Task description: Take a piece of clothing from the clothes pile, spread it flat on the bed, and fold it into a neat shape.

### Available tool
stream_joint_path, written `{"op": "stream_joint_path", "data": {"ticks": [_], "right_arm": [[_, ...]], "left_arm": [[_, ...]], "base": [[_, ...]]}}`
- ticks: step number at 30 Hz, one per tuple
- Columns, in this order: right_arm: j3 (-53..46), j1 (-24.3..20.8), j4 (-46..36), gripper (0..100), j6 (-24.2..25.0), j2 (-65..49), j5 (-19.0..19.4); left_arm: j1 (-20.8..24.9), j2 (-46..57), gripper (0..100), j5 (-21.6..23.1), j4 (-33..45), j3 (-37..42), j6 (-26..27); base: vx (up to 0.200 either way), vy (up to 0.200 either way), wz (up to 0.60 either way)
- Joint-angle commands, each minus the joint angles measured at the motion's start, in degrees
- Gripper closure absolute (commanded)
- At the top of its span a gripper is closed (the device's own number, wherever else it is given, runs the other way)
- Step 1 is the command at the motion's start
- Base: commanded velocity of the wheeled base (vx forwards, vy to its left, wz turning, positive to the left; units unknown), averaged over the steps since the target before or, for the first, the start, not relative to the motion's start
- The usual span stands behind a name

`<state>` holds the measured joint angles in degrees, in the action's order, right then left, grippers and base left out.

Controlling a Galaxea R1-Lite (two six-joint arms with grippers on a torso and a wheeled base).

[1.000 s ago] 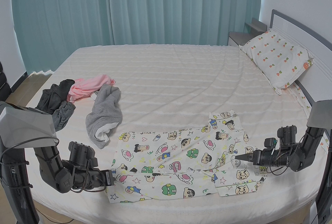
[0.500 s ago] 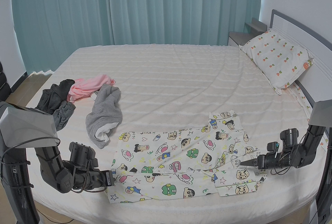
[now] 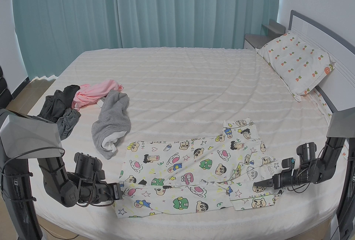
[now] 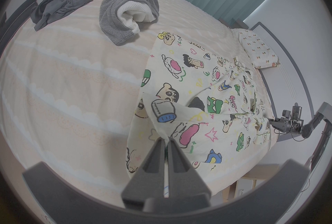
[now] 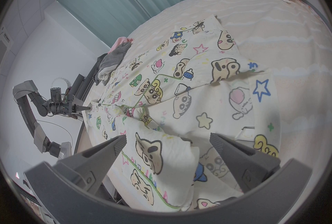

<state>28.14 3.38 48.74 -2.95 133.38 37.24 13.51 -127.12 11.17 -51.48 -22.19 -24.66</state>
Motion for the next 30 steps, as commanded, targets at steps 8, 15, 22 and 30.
{"op": "stream_joint_path", "data": {"ticks": [8,15,22,30], "right_arm": [[0.0,0.4,0.1,100,0.0,0.2,4.6],[-0.4,0.5,0.6,100,0.0,-0.1,5.6],[0.2,1.5,4.7,100,1.1,0.0,7.0],[-0.3,1.2,13.4,100,7.6,0.7,6.8]], "left_arm": [[-0.1,0.1,100,-0.1,0.0,0.6,0.0],[-0.1,0.3,100,-0.4,0.0,1.3,0.1],[0.0,0.6,100,-1.2,0.0,1.5,0.1],[0.4,0.7,100,-1.9,0.0,1.4,0.1]], "base": [[0.000,0.000,0.00],[0.000,0.000,0.00],[0.000,0.000,0.00],[0.000,0.000,0.00]]}}
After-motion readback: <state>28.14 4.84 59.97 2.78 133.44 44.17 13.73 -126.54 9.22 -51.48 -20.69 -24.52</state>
